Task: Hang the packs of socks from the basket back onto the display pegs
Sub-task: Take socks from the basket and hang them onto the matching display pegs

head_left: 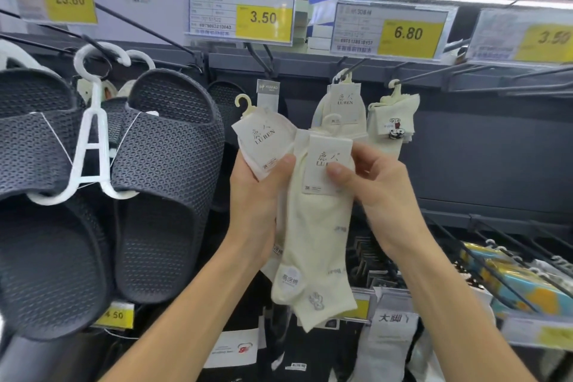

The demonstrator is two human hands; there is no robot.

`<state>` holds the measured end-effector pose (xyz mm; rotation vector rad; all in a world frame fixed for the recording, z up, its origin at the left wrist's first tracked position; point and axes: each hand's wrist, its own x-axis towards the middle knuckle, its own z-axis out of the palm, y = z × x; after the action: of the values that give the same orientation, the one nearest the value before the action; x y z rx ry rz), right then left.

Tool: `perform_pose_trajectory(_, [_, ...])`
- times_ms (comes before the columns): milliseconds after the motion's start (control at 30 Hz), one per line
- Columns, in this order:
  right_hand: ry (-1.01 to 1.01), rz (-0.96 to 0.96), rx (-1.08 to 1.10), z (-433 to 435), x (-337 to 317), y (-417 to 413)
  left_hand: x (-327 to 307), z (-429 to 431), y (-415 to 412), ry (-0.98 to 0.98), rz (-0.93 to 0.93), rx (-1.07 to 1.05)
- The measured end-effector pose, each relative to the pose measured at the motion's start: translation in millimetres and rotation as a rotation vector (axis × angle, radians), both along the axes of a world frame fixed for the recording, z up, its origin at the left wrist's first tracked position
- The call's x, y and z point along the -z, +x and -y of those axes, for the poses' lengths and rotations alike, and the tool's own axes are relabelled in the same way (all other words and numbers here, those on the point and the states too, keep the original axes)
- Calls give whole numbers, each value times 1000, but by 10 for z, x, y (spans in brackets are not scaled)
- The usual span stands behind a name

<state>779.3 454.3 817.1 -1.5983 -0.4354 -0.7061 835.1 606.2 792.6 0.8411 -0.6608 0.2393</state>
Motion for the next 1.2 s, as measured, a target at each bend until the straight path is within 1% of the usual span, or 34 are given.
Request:
perform_pose_trajectory(67, [-30, 11, 15, -28, -6, 14, -10, 10, -2, 26, 10, 1])
perform_pose_trajectory(133, [-19, 15, 53, -17, -28, 28, -20, 2, 6, 71, 1, -19])
perform_pose_trajectory(167, [9, 16, 48, -3, -47, 34, -24, -9, 9, 87, -8, -34])
perform_pose_trajectory(233, [132, 15, 25, 51, -108, 44, -21, -40, 22, 108, -5, -75])
perform_pose_trajectory(267, [186, 24, 53, 89, -155, 56, -16, -58, 29, 117, 4, -98])
perform_pose_trajectory(333, [208, 55, 178, 175, -280, 112, -14, -92, 27, 139, 21, -145])
perform_pose_trajectory(467, [107, 72, 363, 322, -573, 312, -14, -91, 10, 209, 25, -203])
perform_pose_trajectory(567, [53, 74, 347, 377, -734, 494, -32, -61, -15, 239, 15, -178])
perform_pose_trajectory(700, [-78, 90, 321, 427, -781, 698, -18, -41, -55, 277, 7, -147])
perform_pose_trajectory(833, [-196, 40, 322, 460, -738, 809, 5, -10, -87, 321, -9, -129])
perform_pose_trajectory(967, [-298, -42, 376, 477, -728, 785, 16, 5, -120, 353, -17, -117])
perform_pose_trajectory(1000, [-339, -67, 415, 461, -721, 743, 19, -2, -129, 357, -16, -120])
perform_pose_trajectory(1033, [-352, -82, 499, 437, -702, 684, 21, -7, -138, 360, -14, -125])
perform_pose_trajectory(1067, [-313, -65, 612, 401, -662, 601, 20, -14, -146, 364, -13, -130])
perform_pose_trajectory(1100, [-241, 1, 691, 344, -600, 489, 19, -19, -153, 367, -12, -132])
perform_pose_trajectory(1133, [-171, 90, 680, 272, -513, 361, 15, -22, -159, 368, -11, -132])
perform_pose_trajectory(1167, [-128, 145, 587, 191, -418, 230, 12, -19, -167, 369, -7, -128])
perform_pose_trajectory(1200, [-119, 150, 453, 111, -332, 104, 3, -10, -184, 373, 2, -123])
